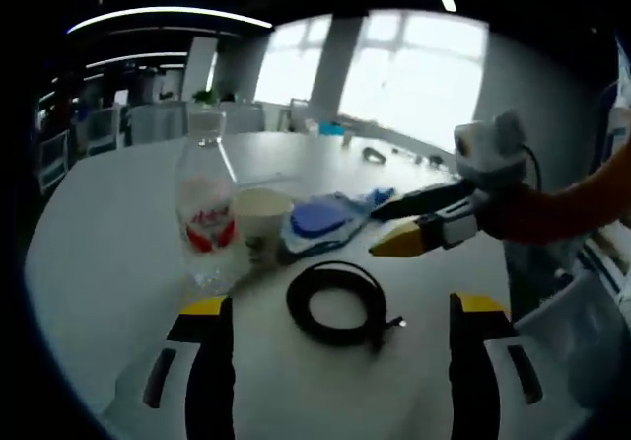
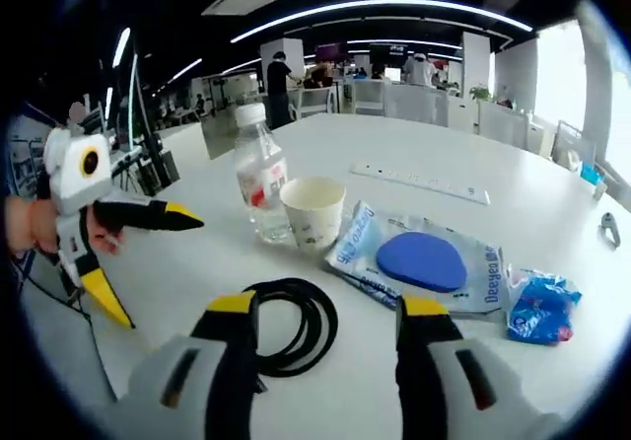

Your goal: Arrange the tabletop items into an orderly group along one side of the table until the central work area is clear of visible clutter.

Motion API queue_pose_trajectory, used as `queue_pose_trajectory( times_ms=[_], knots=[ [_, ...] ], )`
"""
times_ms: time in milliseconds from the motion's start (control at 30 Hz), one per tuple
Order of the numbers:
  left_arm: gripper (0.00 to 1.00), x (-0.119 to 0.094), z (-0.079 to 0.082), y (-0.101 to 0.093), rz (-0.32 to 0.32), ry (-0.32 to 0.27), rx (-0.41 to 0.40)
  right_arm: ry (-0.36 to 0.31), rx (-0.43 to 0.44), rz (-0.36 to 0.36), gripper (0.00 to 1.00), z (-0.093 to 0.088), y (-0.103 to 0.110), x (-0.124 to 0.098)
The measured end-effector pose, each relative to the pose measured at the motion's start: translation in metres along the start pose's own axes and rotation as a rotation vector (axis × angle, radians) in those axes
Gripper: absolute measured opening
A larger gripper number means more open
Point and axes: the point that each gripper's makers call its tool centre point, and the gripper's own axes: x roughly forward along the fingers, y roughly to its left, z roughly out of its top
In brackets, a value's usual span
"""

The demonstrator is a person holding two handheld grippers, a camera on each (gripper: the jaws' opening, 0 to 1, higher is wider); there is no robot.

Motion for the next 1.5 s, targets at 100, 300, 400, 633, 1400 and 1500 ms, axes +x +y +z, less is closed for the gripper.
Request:
queue_pose_trajectory(
  times_ms=[100, 300, 400, 633, 1400, 1500],
  knots=[
    [0.86, 0.009, -0.004, -0.002, 0.007, 0.023, -0.003, 0.012, 0.004, 0.009, 0.53, -0.004, -0.001, 0.001],
    [0.78, 0.021, -0.013, 0.008, 0.065, 0.063, -0.042, 0.036, 0.006, 0.017, 0.48, -0.012, -0.003, 0.006],
    [0.76, 0.027, -0.019, 0.015, 0.107, 0.098, -0.046, 0.057, 0.013, 0.023, 0.46, -0.018, -0.002, 0.01],
    [0.6, 0.04, -0.031, 0.031, 0.209, 0.191, -0.062, 0.089, 0.022, 0.042, 0.37, -0.027, 0.005, 0.018],
    [0.16, 0.061, -0.054, 0.032, 0.304, 0.373, 0.006, 0.19, 0.105, 0.037, 0.04, -0.057, 0.004, 0.03],
    [0.15, 0.061, -0.055, 0.033, 0.319, 0.381, -0.005, 0.19, 0.12, 0.031, 0.04, -0.058, 0.004, 0.03]
  ],
)
